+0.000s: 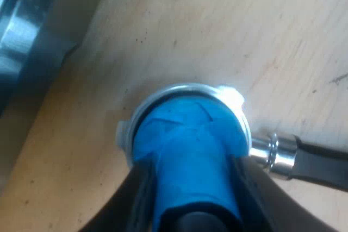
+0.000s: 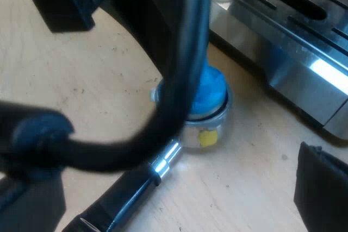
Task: Grind coffee beans and then tamp
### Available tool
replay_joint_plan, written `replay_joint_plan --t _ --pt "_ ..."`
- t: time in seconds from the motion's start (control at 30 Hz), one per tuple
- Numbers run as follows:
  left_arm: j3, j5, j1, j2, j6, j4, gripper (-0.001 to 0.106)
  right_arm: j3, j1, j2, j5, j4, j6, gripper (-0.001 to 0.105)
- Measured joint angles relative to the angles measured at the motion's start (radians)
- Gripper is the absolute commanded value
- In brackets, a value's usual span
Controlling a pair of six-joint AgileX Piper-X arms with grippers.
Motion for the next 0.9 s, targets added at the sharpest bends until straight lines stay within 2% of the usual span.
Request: replay_joint_plan --t 0.9 --pt "-0.036 0.03 0.0 0.098 0.0 0.001 0.0 0.0 0.0 0.0 0.0 0.0 0.0 0.088"
